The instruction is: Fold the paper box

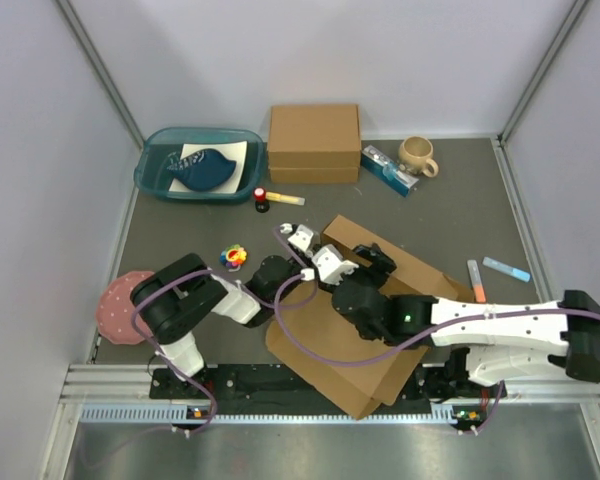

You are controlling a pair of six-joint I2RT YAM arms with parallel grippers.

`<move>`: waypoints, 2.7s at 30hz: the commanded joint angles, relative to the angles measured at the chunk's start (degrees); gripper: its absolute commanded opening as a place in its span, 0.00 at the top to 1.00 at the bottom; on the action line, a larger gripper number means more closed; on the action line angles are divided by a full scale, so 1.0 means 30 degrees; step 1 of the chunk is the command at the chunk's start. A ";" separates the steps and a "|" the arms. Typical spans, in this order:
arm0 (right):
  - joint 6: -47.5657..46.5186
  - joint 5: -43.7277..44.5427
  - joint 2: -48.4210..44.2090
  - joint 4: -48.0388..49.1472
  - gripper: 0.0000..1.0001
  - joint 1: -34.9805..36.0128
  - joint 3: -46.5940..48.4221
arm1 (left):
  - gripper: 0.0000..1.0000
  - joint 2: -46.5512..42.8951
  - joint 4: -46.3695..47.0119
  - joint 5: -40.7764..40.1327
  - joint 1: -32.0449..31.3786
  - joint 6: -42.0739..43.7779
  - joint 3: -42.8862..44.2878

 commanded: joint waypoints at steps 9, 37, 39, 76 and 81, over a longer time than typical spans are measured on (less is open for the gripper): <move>0.2006 -0.1516 -0.4962 -0.1542 0.24 0.0206 0.1725 | 0.96 -0.2367 -0.1351 -0.1409 0.0056 0.0942 0.0829; 0.7571 -0.6408 -0.1509 0.0860 0.81 -0.5566 0.0554 | 1.00 -0.2339 -0.3143 -0.8290 -0.2639 0.2057 -0.0869; 0.7807 -0.6526 -0.1275 0.0860 0.81 -0.5565 0.0318 | 1.00 -0.2135 -0.3085 -0.8645 -0.2669 0.1705 -0.0957; 0.8745 -0.6706 -0.1507 -0.0017 0.78 -0.5565 0.0167 | 1.00 -0.3038 -0.3960 -0.8556 -0.2669 0.3081 0.0069; 0.8364 -0.5649 -0.2940 -0.1272 0.55 -0.5770 0.1691 | 1.00 -0.4738 -0.8836 -1.0256 -0.2639 0.2410 -0.0080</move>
